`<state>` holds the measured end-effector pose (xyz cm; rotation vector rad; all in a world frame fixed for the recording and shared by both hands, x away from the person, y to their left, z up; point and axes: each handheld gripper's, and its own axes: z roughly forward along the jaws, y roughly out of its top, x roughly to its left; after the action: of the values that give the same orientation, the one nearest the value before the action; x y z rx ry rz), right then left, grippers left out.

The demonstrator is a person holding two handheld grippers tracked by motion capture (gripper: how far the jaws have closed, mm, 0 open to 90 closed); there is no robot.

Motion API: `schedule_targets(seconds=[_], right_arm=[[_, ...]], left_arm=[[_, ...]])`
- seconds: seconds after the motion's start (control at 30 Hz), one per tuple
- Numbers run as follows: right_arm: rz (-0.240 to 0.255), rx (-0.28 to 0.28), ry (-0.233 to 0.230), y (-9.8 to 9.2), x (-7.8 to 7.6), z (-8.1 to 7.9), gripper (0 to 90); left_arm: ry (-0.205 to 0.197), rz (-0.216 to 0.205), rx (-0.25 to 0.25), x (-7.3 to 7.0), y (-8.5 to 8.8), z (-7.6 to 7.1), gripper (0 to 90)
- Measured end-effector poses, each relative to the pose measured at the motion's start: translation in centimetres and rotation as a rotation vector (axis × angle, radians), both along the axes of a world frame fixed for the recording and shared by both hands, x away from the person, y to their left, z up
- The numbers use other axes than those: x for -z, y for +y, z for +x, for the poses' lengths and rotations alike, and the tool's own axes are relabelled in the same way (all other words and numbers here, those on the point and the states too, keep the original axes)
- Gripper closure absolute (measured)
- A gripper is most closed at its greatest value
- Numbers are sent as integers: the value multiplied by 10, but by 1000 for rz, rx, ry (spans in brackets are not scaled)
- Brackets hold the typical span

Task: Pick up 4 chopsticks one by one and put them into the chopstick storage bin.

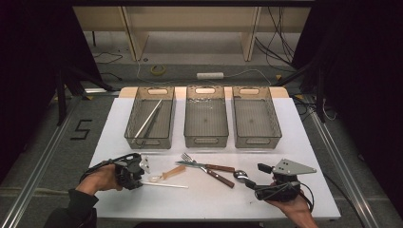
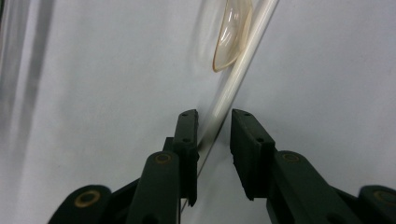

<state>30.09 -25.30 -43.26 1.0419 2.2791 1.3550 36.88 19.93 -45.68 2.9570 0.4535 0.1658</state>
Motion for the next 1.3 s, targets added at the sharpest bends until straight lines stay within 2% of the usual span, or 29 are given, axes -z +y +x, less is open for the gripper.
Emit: schedule_targets(seconds=[0.2,0.23,0.27,0.37,0.57,0.7,0.8,1.3], right_arm=[[1,0,2,0,0,0,260],[2,0,3,0,0,0,260],[0,0,4,0,0,0,259],[-2,1,6,0,0,0,259],[-2,-1,3,0,0,0,260],[-3,-1,3,0,0,0,260],[-6,-1,5,0,0,0,260],[-12,-7,6,1,0,-1,259]], left_arm=[[5,7,12,3,0,-1,736],[4,22,37,2,-1,-2,742],[4,22,37,2,-1,-2,750],[-3,53,84,3,-6,-6,783],[-3,54,105,3,-6,-6,800],[5,32,109,4,-4,-6,821],[5,48,131,3,-5,-6,826],[-8,36,153,3,-3,-7,840]])
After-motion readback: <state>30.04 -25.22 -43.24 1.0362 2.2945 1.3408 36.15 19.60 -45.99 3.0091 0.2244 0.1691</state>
